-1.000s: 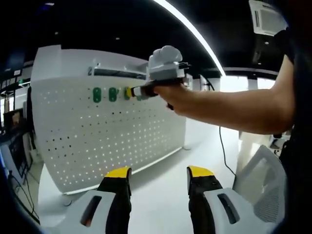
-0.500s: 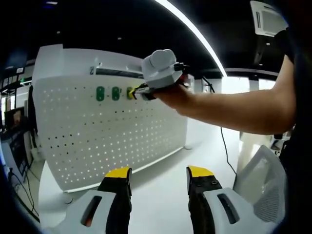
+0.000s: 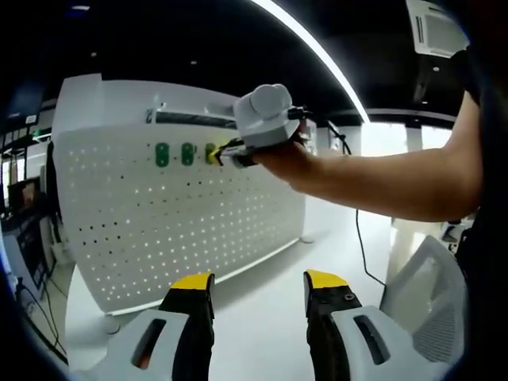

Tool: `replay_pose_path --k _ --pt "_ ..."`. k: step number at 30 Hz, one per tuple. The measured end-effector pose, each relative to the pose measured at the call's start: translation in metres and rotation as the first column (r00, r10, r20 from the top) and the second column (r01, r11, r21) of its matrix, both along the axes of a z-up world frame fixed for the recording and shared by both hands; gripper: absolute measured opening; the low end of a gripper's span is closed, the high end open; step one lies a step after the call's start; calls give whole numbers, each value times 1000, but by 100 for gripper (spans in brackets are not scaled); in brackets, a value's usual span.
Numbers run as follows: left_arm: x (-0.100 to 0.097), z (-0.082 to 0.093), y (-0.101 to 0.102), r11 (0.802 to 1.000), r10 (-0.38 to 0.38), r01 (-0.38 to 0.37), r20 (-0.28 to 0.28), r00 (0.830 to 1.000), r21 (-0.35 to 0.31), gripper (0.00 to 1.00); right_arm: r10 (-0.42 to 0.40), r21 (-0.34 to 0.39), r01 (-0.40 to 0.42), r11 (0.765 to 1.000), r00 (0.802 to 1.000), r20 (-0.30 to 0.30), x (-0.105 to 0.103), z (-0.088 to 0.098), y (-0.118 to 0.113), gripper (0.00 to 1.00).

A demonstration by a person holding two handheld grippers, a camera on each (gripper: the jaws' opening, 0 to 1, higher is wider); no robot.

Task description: Insert the hook assembly into the mounting plate slot until the hook locks in place.

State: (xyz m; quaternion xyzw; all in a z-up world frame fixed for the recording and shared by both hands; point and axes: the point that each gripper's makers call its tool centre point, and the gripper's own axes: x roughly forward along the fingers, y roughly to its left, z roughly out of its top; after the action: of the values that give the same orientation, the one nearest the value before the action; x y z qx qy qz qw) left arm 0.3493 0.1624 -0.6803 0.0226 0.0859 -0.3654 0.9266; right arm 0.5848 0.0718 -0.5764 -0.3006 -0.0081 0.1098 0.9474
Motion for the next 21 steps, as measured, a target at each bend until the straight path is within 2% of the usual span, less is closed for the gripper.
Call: replay_pose_path --k 14,21 --pt "-3 4 -4 1000 2 -2 8 1000 18 46 26 10 -26 1000 999 -35 -12 -15 -5 14" --pt "-4 9 -7 1000 1 -1 17 1000 29 46 40 16 -39 999 997 -60 -25 -30 -12 16"
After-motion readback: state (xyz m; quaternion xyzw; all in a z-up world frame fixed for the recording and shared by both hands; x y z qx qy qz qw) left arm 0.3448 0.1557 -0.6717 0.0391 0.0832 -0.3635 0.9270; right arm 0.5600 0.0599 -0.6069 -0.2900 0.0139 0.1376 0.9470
